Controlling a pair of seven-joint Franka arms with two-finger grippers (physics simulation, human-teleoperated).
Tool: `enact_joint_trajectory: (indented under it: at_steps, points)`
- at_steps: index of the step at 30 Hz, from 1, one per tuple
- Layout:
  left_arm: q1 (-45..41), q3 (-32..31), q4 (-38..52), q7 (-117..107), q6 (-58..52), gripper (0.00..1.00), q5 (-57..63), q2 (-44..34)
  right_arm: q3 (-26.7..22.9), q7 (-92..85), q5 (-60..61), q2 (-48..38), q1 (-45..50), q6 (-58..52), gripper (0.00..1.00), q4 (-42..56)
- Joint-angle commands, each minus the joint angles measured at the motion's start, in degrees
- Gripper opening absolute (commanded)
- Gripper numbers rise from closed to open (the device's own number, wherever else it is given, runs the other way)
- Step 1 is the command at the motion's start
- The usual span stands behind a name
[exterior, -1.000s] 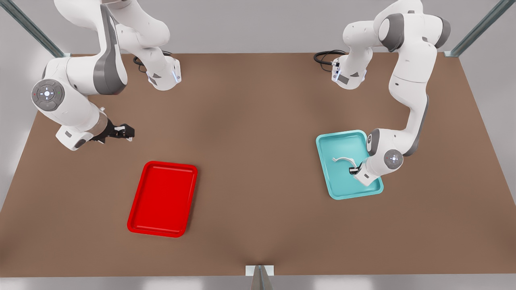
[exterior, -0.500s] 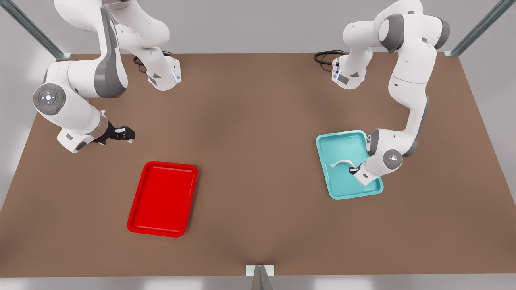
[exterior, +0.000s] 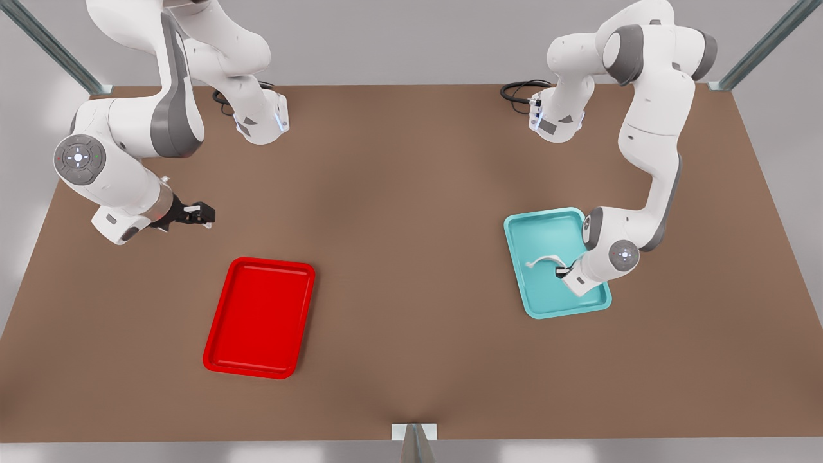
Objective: Take the drainage pipe clamp from the left arm, pass it to the right arm, and place it in the plate on the right side
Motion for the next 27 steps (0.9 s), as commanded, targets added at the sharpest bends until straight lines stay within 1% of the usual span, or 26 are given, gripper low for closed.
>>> enact_joint_trajectory:
  at_steps: [1, 5, 7, 8, 9, 11, 12, 13, 14, 16, 17, 19, 21, 22, 24, 27]
  points:
    - [0.0, 0.1, 0.2, 2.5, -1.3, 0.21, -0.5, -1.0, 0.0, 0.0, 0.1, -0.1, 0.0, 0.0, 1.00, 0.0]
    - [-0.4, 0.3, 1.4, 1.4, -8.3, 0.21, -0.7, -4.3, 0.0, -0.1, 0.0, 0.0, 0.0, 0.0, 1.00, 0.0]
    - [-2.0, 0.2, 1.6, -5.0, -10.4, 0.21, -1.5, -5.9, 0.1, -0.1, -0.1, 0.7, 0.4, 0.3, 1.00, 0.2]
    - [-3.3, 0.0, 4.4, -8.6, -15.3, 0.21, -5.4, -6.0, 0.2, -0.1, 0.2, 2.2, 1.4, 0.3, 1.00, 0.9]
    - [-4.0, -1.4, 7.3, -13.8, -18.8, 0.21, -6.1, -5.0, 0.2, 0.0, 0.3, 3.6, 3.2, 0.7, 1.00, 1.8]
    - [-4.1, -4.7, 10.9, -19.7, -20.5, 0.21, -8.2, -3.8, 0.2, 0.0, 0.4, 6.3, 6.4, 1.3, 1.00, 3.4]
    - [-4.1, -7.8, 15.5, -25.5, -24.8, 0.21, -8.2, -2.2, 0.2, 0.0, 0.4, 8.4, 9.0, 1.7, 1.00, 5.2]
    - [-4.3, -12.0, 19.9, -32.9, -26.6, 0.21, -8.1, 0.4, 0.2, 0.0, 0.6, 10.0, 11.4, 1.7, 1.00, 6.8]
    - [-5.4, -13.9, 22.3, -38.9, -26.6, 0.21, -7.8, 2.0, 0.2, 0.0, 0.6, 11.5, 13.0, 1.7, 1.00, 8.1]
    - [-11.0, -14.0, 29.6, -49.4, -26.5, 0.21, -7.7, 7.0, 0.5, -0.2, 3.1, 14.0, 16.6, 4.2, 1.00, 8.9]
    - [-12.9, -14.1, 32.7, -55.3, -26.3, 0.21, -7.8, 9.0, 2.0, -0.3, 3.1, 15.4, 18.1, 6.6, 1.00, 9.0]
    - [-15.9, -14.0, 37.7, -59.2, -26.0, 0.21, -7.7, 12.8, 4.9, -3.2, 3.1, 17.1, 18.1, 10.6, 1.00, 9.0]
    - [-18.4, -14.0, 42.5, -62.8, -26.5, 0.21, -7.4, 15.6, 5.4, -12.0, 3.1, 18.0, 18.6, 14.4, 1.00, 9.0]
    - [-19.2, -13.8, 44.2, -64.7, -26.5, 0.21, -7.3, 16.5, 6.0, -18.0, 3.1, 19.1, 18.6, 17.7, 1.00, 9.0]
    - [-21.1, -13.8, 47.2, -69.2, -26.6, 0.21, -7.3, 17.8, 6.3, -23.3, 2.9, 21.9, 20.9, 26.2, 1.00, 9.0]
    - [-22.4, -13.8, 49.5, -72.8, -26.6, 0.21, -7.4, 18.5, 6.5, -32.6, 2.3, 24.9, 23.9, 37.1, 1.00, 9.3]
